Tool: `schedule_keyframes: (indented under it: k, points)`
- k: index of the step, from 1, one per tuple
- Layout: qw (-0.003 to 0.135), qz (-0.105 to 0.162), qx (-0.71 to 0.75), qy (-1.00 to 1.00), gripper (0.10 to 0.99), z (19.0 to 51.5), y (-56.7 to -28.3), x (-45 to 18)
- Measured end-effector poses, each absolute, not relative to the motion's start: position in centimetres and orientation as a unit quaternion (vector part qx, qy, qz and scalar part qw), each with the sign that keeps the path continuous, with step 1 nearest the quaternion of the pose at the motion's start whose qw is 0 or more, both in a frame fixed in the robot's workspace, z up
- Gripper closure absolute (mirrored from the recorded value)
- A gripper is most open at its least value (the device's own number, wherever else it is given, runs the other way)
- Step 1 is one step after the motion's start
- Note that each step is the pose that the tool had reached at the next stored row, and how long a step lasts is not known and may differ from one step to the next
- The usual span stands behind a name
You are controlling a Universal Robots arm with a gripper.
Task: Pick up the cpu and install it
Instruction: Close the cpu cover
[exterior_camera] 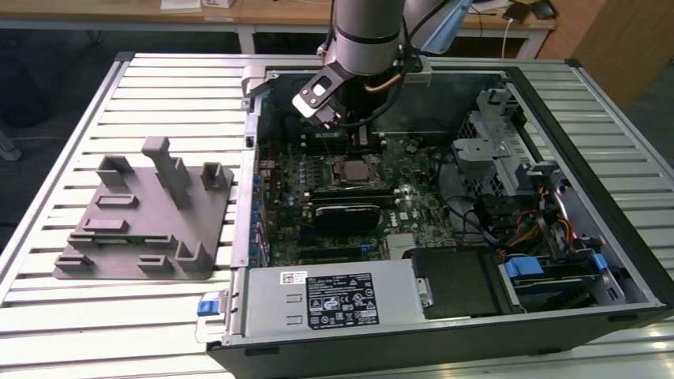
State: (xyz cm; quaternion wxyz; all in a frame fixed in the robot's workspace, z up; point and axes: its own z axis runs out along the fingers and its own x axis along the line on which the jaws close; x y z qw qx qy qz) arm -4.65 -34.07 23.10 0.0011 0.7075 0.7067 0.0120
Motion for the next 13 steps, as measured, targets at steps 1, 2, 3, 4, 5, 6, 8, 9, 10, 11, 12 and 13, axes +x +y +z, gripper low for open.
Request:
schedule_keyframes:
  k: [1, 2, 3, 4, 5, 6, 8, 9, 10, 11, 12, 13]
  points:
    - [0.001, 0.012, 0.707, 0.707, 0.98, 23.09, -34.07, -4.79]
    - [0.001, 0.012, 0.707, 0.707, 0.98, 23.09, -34.07, -4.89]
    - [0.001, 0.012, 0.707, 0.707, 0.98, 23.09, -34.07, -5.0]
    - [0.001, 0.012, 0.707, 0.707, 0.98, 23.08, -34.07, -5.11]
    - [0.001, 0.012, 0.707, 0.707, 0.98, 23.08, -34.07, -5.23]
    - [0.001, 0.012, 0.707, 0.707, 0.98, 23.07, -34.07, -5.35]
    - [0.001, 0.012, 0.707, 0.707, 0.98, 23.06, -34.07, -5.59]
    - [0.001, 0.012, 0.707, 0.707, 0.98, 23.06, -34.07, -5.7]
    - [0.001, 0.012, 0.707, 0.707, 0.98, 23.06, -34.07, -5.77]
    - [0.001, 0.012, 0.707, 0.707, 0.98, 23.06, -34.07, -5.78]
    - [0.001, 0.012, 0.707, 0.707, 0.98, 23.06, -34.07, -5.78]
    - [0.001, 0.012, 0.707, 0.707, 0.98, 23.06, -34.07, -5.78]
